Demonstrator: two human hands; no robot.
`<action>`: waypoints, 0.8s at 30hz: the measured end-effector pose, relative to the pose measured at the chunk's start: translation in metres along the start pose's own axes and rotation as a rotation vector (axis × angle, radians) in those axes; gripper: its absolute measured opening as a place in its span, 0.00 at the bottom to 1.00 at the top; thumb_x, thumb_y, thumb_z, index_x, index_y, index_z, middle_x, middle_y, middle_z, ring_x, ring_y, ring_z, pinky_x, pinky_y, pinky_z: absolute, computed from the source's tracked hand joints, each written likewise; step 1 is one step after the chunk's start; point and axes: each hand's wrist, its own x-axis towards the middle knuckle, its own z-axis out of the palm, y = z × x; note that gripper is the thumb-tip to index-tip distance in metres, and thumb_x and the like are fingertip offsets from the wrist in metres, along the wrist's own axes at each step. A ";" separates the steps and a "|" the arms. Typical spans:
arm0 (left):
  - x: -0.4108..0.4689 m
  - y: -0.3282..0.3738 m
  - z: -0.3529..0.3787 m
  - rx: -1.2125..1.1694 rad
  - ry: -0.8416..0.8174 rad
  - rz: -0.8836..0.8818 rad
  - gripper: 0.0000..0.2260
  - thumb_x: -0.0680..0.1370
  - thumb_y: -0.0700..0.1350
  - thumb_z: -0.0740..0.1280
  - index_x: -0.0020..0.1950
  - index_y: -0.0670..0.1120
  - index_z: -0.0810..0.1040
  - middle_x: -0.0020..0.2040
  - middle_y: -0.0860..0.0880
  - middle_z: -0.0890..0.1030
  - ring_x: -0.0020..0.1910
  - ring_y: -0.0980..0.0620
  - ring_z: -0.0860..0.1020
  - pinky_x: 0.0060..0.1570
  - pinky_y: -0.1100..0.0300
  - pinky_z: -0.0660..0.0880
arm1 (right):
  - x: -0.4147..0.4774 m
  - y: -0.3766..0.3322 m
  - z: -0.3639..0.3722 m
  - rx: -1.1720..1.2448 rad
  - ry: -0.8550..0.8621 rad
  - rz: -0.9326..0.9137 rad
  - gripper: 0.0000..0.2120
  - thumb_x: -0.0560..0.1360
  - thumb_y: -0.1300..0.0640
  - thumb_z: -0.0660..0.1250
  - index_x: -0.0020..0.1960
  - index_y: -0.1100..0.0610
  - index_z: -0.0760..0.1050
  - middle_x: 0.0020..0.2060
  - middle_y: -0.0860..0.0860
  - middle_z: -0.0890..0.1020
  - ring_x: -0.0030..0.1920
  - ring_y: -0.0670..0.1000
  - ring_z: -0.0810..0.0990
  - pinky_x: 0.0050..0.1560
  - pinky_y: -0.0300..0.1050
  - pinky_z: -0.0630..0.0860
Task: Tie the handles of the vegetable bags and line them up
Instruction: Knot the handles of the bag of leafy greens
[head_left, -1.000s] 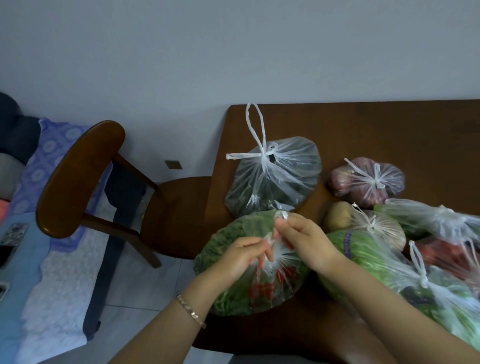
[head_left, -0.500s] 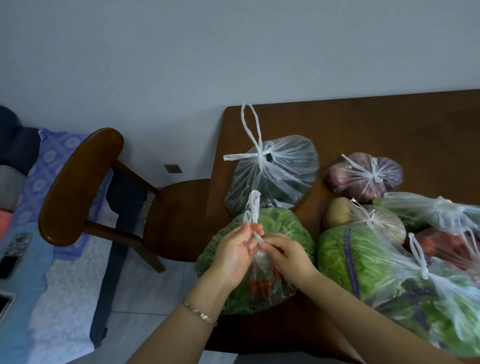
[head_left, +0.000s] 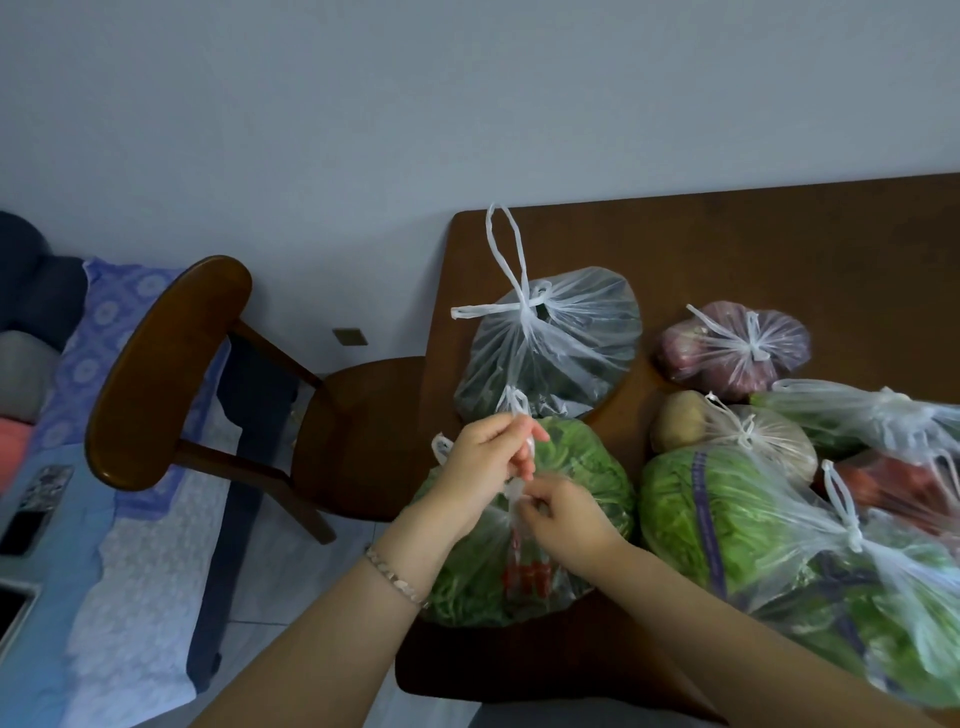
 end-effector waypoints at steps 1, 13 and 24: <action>0.002 -0.001 0.001 -0.028 -0.019 -0.029 0.14 0.80 0.40 0.57 0.39 0.42 0.77 0.27 0.52 0.70 0.27 0.56 0.72 0.31 0.67 0.72 | -0.001 0.003 0.001 0.017 -0.008 -0.006 0.17 0.73 0.61 0.63 0.26 0.52 0.69 0.30 0.47 0.70 0.32 0.42 0.68 0.35 0.30 0.64; -0.015 -0.062 -0.005 0.980 -0.036 0.220 0.27 0.76 0.61 0.51 0.65 0.44 0.69 0.61 0.47 0.72 0.60 0.50 0.66 0.60 0.60 0.64 | -0.004 0.014 0.001 0.706 0.174 0.267 0.14 0.74 0.67 0.64 0.36 0.54 0.82 0.29 0.44 0.84 0.35 0.40 0.81 0.44 0.36 0.75; -0.020 -0.065 -0.001 0.771 0.117 0.242 0.08 0.75 0.43 0.67 0.45 0.38 0.80 0.46 0.51 0.69 0.46 0.54 0.72 0.47 0.71 0.65 | 0.001 0.011 0.004 0.586 0.305 0.318 0.13 0.71 0.60 0.70 0.29 0.52 0.78 0.22 0.47 0.79 0.25 0.40 0.75 0.32 0.37 0.72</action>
